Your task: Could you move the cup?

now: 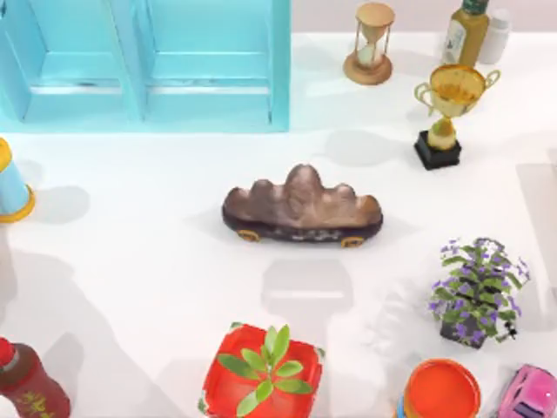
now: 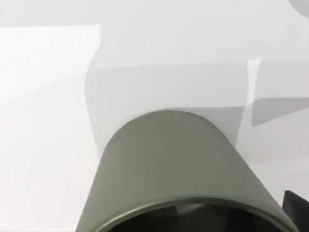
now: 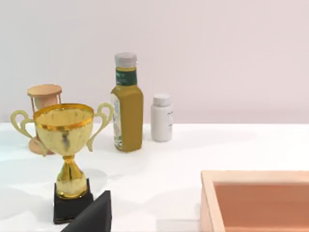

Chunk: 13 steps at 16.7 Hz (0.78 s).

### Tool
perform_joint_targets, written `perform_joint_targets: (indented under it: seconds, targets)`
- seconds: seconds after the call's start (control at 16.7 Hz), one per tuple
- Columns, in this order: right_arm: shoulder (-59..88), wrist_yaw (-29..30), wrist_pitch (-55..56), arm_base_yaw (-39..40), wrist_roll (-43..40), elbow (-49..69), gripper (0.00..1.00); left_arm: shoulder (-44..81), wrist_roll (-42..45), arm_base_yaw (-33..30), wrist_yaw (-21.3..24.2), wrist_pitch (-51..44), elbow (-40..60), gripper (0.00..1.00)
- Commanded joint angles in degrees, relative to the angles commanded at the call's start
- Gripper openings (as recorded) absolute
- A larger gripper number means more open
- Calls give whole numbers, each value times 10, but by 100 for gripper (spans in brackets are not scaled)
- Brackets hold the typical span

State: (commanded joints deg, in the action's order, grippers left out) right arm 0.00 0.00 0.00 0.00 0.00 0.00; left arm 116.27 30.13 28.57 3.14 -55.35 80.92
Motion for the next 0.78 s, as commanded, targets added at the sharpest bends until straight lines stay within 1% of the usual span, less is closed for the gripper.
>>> perform_joint_targets:
  seconds: [0.42,0.48,0.78]
  targets:
    - [0,0,0,0,0,0,100,0,0,0,0,0,0,98]
    - [0,0,0,0,0,0,100,0,0,0,0,0,0,100]
    - [0,0,0,0,0,0,100,0,0,0,0,0,0,100]
